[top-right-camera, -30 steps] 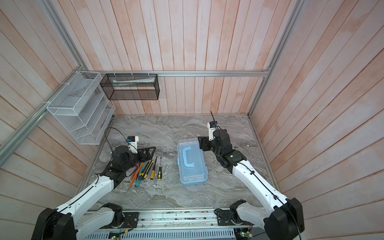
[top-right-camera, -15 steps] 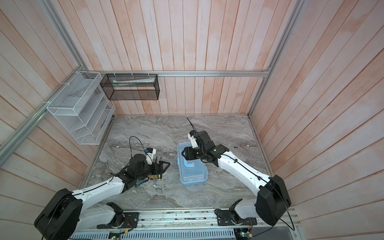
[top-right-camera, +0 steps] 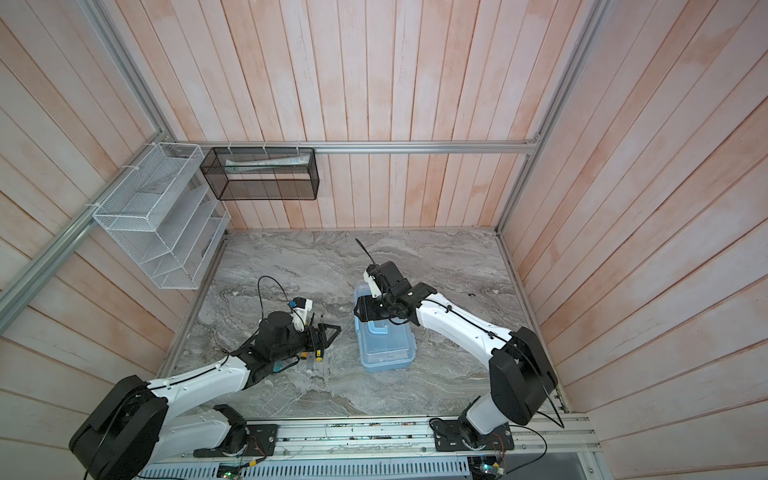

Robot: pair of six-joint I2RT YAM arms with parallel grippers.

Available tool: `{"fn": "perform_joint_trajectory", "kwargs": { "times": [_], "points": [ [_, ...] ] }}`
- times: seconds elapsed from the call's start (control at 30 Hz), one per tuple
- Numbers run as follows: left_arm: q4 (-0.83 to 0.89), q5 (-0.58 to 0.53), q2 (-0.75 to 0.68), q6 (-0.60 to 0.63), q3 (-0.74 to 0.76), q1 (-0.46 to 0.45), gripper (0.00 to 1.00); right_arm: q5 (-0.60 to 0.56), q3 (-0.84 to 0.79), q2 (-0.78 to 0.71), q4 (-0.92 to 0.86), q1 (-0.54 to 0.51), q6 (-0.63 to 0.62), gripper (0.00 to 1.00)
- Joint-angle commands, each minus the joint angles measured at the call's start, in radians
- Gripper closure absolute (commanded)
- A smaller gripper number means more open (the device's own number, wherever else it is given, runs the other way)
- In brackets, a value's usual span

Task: Pack the tool kit
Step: 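Move the right gripper over the clear tool box while the left approaches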

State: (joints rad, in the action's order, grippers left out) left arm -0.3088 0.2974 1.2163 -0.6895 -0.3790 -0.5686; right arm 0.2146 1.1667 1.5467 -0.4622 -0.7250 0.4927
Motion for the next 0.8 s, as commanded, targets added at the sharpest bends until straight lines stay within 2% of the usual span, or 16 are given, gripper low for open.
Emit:
{"fn": "perform_joint_trajectory", "kwargs": {
  "times": [0.0,0.4,0.63,0.77],
  "points": [
    [-0.028,-0.017,0.003,0.015,0.022,-0.004,0.08,-0.021,0.050,0.049,-0.086,-0.005,0.015,0.39],
    [-0.062,-0.016,0.098,0.027,-0.030,-0.004,0.05,0.055,0.060,0.091,-0.119,-0.004,0.030,0.39],
    [-0.076,0.010,0.132,0.024,-0.057,-0.004,0.05,0.014,0.081,0.095,-0.221,-0.005,0.006,0.39],
    [-0.099,0.008,0.132,0.018,-0.049,-0.004,0.05,0.063,0.048,0.085,-0.202,-0.004,0.007,0.39]
  ]
}}
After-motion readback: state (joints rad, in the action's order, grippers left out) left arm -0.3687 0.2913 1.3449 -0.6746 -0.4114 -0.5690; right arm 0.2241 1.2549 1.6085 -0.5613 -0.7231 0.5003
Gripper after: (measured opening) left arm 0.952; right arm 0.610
